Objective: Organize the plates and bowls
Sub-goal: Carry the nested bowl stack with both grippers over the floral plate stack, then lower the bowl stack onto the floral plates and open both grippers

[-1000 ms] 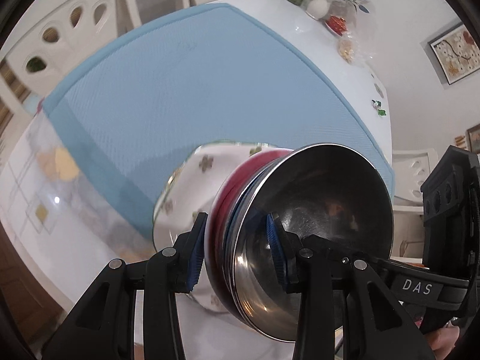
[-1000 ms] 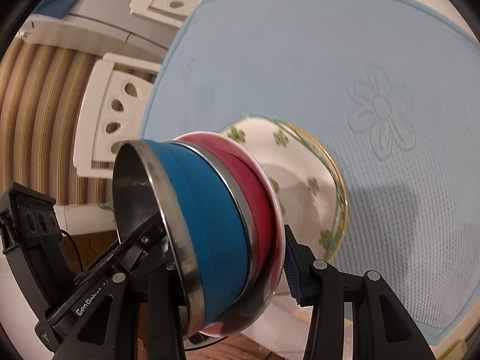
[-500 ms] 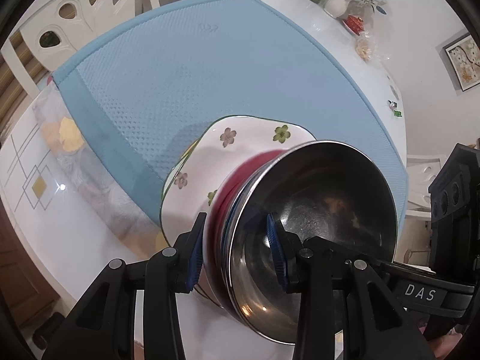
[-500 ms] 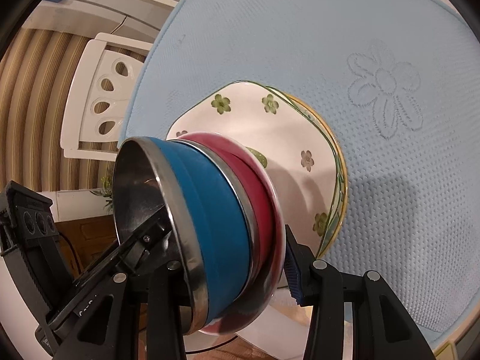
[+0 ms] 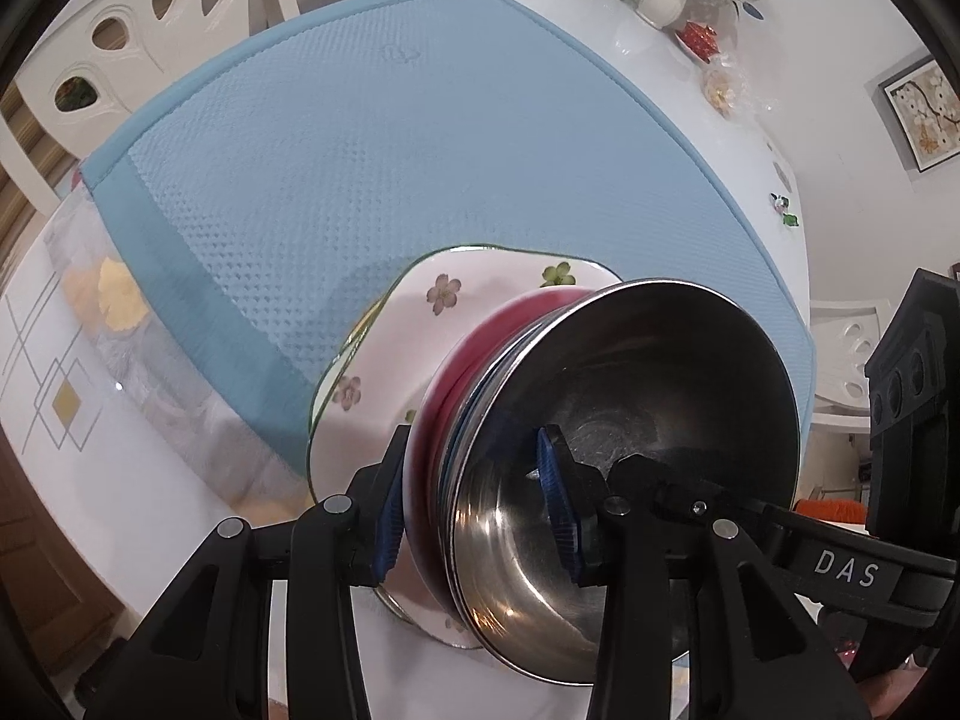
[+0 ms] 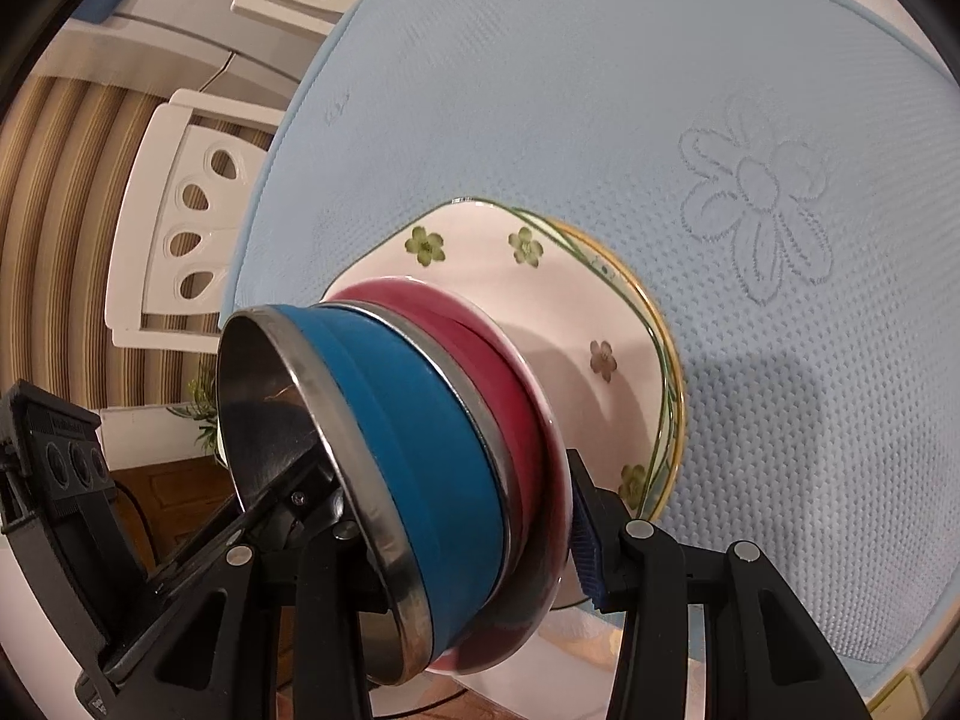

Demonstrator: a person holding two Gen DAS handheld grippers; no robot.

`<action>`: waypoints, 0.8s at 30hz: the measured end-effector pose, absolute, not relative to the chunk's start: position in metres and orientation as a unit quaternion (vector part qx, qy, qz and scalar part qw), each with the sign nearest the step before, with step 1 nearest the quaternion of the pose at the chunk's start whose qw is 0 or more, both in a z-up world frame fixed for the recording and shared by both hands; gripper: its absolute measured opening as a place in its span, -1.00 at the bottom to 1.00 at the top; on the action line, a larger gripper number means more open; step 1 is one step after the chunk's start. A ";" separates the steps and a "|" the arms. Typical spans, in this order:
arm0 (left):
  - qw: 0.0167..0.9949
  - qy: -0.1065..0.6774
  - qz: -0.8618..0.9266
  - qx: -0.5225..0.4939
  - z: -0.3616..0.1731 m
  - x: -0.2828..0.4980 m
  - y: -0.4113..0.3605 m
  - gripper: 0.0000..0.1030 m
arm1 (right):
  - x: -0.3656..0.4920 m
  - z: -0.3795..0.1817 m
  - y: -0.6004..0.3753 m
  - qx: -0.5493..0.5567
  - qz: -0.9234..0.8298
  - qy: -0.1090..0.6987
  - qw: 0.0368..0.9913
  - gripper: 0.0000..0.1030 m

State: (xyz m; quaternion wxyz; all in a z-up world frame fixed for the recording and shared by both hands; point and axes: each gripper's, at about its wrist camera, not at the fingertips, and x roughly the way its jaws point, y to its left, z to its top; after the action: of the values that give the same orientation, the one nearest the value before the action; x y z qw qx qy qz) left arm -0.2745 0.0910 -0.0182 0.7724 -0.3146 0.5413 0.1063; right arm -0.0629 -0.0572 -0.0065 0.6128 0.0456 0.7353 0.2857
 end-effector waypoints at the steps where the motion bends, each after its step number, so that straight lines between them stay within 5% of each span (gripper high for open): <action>1: 0.773 0.541 0.106 -0.315 -0.019 -0.274 0.092 -0.27 | -0.062 -0.006 -0.056 0.045 0.285 0.734 0.615 -0.15; 13: 0.778 0.537 0.110 -0.308 -0.008 -0.270 0.103 -0.25 | -0.049 -0.002 -0.036 0.009 0.287 0.721 0.631 -0.14; 19: 0.800 0.518 0.129 -0.274 0.021 -0.285 0.115 -0.14 | -0.045 0.021 -0.047 -0.002 0.288 0.694 0.660 0.10; 21: 0.804 0.513 0.149 -0.261 0.031 -0.298 0.117 -0.02 | -0.049 0.036 -0.053 -0.026 0.295 0.674 0.677 0.21; 22: 0.807 0.509 0.156 -0.256 0.034 -0.304 0.118 0.23 | -0.052 0.042 -0.056 -0.036 0.297 0.666 0.683 0.34; 24: 0.813 0.495 0.185 -0.245 0.041 -0.323 0.115 0.84 | -0.064 0.056 -0.062 -0.056 0.313 0.637 0.702 1.00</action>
State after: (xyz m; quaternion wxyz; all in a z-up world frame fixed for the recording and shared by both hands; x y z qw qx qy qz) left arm -0.3233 0.1153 0.0409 0.8126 -0.2452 0.4952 0.1852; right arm -0.0635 -0.0617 0.0561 0.7022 -0.0565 0.6368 0.3134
